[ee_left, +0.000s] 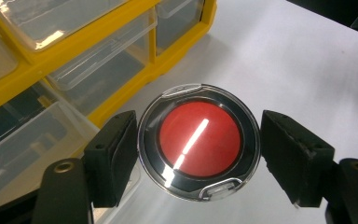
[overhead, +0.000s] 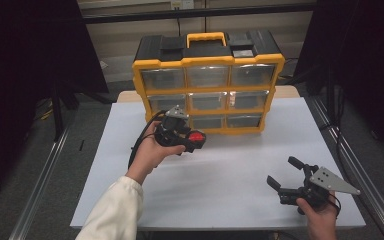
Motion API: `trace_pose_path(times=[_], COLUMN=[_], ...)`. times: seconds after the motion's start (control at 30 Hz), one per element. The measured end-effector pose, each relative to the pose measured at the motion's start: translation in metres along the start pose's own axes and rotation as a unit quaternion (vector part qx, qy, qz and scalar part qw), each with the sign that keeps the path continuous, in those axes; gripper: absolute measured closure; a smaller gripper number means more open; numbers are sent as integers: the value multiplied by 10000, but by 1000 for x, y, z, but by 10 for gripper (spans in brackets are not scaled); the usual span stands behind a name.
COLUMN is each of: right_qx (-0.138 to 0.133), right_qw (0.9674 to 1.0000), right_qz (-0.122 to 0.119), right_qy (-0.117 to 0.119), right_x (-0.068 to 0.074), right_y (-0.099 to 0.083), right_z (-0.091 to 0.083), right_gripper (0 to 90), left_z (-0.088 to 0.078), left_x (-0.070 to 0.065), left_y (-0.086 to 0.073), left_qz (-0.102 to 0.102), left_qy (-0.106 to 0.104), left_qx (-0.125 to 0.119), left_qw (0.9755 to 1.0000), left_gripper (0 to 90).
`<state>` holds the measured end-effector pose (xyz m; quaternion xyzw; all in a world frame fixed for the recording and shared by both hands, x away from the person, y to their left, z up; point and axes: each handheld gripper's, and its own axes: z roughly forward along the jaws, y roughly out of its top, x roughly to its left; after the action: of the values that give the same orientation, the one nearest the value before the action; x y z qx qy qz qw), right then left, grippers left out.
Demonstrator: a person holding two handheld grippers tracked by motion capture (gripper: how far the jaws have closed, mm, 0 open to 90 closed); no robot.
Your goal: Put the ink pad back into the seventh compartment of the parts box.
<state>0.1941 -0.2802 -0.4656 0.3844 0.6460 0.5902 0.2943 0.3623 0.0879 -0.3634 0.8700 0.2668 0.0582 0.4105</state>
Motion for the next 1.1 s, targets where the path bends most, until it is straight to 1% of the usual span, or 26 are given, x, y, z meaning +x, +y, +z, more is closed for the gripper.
trace_pose_path(times=[0.03,0.17,0.2,0.23,0.33,0.37,0.4,0.43,0.47,0.53,0.57,0.6,0.7,0.73,0.8,0.83,0.9,1.0,1.03,1.07,1.1], right_qx=[-11,-18,-18,-17,-17,-16,-15,-15,-6,-10,-14,-13,1,1,0,1,0,-1,-4,-4,-3], right_qw=[10000,10000,10000,10000,10000,10000,10000,10000,10000,10000,10000,10000,10000,10000,10000,10000,10000,10000,10000,10000,10000], right_qz=[2,12,12,8,6,3,3,5,3,3,5,7,0,0,1,1,0,1,2,2,3], right_qy=[11,11,11,8,12,13,13,12,-2,7,10,9,-2,-2,-3,-4,-4,-5,-4,-4,-5], right_x=[0,0,0,0,0,0,0,0,0,0,0,0,0,0,0,0,0,0,0,0,0], right_y=[0,0,0,0,0,0,0,0,0,0,0,0,0,0,0,0,0,0,0,0,0], right_z=[0,0,0,0,0,0,0,0,0,0,0,0,0,0,0,0,0,0,0,0,0], right_gripper=[14,14,14,14,14,14,14,14,14,14,14,14,14,14,14,14,14,14,14,14,14], left_z=[-1,-2,-4,-3,-5,-6,-6,-7,-7,-9,-9,-10,-12,-12,-14,-14,-15,-14,-15,-15,-15], left_x=[0,2,3,4,5,6,7,7,8,9,10,10,12,13,14,15,16,18,18,19,19], left_y=[0,0,0,0,-1,0,-1,-1,-1,-2,-2,-2,-3,-4,-4,-4,-5,-6,-6,-7,-7], left_qz=[-4,-12,5,-14,-41,-37,-38,-83,-55,-66,-58,-72,-93,-107,-134,-115,-106,-145,-156,-129,-161], left_qy=[29,67,84,54,93,162,130,148,151,182,176,186,247,224,275,262,322,332,355,334,338], left_qx=[25,3,83,10,-2,21,-4,-19,-16,11,-22,10,-11,-31,-5,-8,13,-6,40,13,-4], left_qw=[10000,10000,9999,10000,9999,9999,9999,9999,9999,9998,9998,9998,9997,9997,9995,9996,9994,9993,9992,9994,9993], left_gripper=[292,292,292,292,292,292,292,292,292,292,292,292,292,292,292,292,292,292,292,292,292])
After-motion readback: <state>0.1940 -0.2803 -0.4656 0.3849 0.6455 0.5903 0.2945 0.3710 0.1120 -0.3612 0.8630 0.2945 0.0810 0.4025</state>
